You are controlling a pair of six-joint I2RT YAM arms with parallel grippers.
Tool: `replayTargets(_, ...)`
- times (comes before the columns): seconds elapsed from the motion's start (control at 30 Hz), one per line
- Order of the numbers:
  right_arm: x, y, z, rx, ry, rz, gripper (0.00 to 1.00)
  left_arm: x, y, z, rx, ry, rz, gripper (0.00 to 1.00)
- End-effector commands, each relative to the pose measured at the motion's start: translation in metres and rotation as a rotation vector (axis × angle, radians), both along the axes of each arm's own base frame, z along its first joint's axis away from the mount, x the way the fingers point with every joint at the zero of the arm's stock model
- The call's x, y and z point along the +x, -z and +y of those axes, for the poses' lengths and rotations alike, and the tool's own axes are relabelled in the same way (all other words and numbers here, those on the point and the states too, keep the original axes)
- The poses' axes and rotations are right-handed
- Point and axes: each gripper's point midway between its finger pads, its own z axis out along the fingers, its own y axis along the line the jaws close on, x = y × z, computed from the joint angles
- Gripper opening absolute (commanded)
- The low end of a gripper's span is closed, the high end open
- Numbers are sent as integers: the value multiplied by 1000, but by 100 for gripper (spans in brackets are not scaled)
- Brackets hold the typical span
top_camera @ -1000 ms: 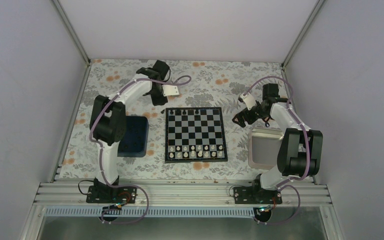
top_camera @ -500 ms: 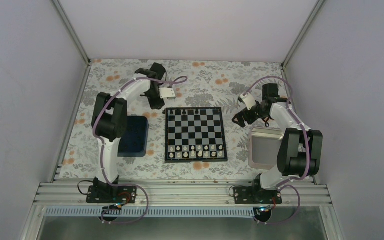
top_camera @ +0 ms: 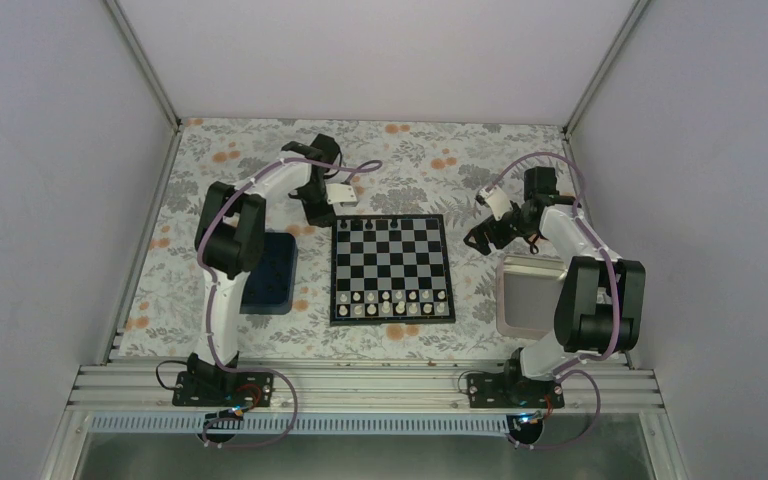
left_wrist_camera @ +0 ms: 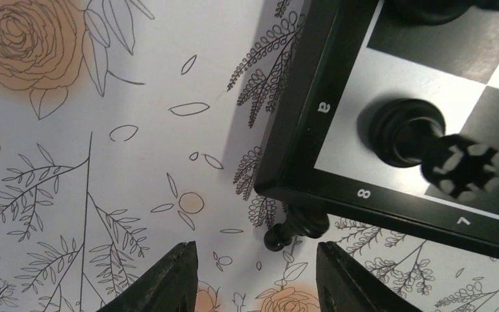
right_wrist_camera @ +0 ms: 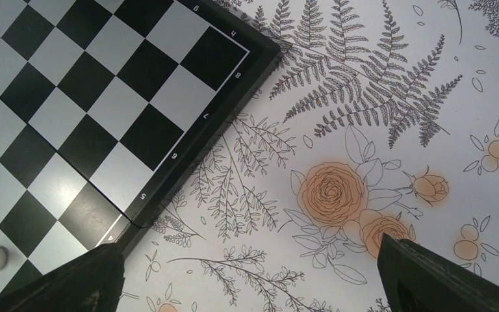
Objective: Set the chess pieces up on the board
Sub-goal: Pick up the chess piece at the center of the board.
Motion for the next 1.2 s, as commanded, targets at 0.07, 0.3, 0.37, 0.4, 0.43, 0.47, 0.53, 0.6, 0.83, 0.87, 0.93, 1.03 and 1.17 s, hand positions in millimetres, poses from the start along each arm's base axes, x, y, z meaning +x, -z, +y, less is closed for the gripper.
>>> replayTargets(0.07, 1, 0, 2, -4, -8, -5, 100, 4, -1, -9, -11, -5, -6, 46)
replayTargets(0.3, 0, 0, 2, -5, -10, -5, 100, -1, -11, -11, -33, 28, -11, 45)
replayTargets(0.37, 0, 0, 2, -6, -11, -6, 100, -5, -12, -11, -40, 48, -8, 45)
replayTargets(0.4, 0, 0, 2, -6, -11, -6, 100, -6, -10, -10, -35, 55, -5, 45)
replayTargets(0.43, 0, 0, 2, -6, -11, -7, 100, -7, -7, -10, -30, 60, 0, 45)
replayTargets(0.47, 0, -1, 2, -5, -11, -8, 100, -8, -6, -9, -27, 64, 4, 44)
replayTargets(0.53, 0, -1, 2, -4, -11, -8, 100, -9, -5, -10, -41, 75, 11, 43)
replayTargets(0.6, 0, -1, 2, -4, -12, -8, 100, -9, -7, -14, -60, 87, 8, 43)
replayTargets(0.83, 0, -2, 2, -6, -12, -11, 100, -9, 0, -19, -57, 98, -1, 33)
replayTargets(0.87, 0, -1, 2, -6, -10, -10, 100, -11, 1, -19, -57, 100, 2, 29)
replayTargets(0.93, 0, 0, 1, -8, -9, -7, 100, -15, 5, -19, -43, 104, 5, 23)
replayTargets(1.03, 0, -1, 1, -10, -8, -10, 100, -19, 12, -11, -4, 103, 0, 19)
replayTargets(1.17, 1, -2, 1, -9, -9, -13, 100, -26, 16, -1, 34, 96, -2, 14)
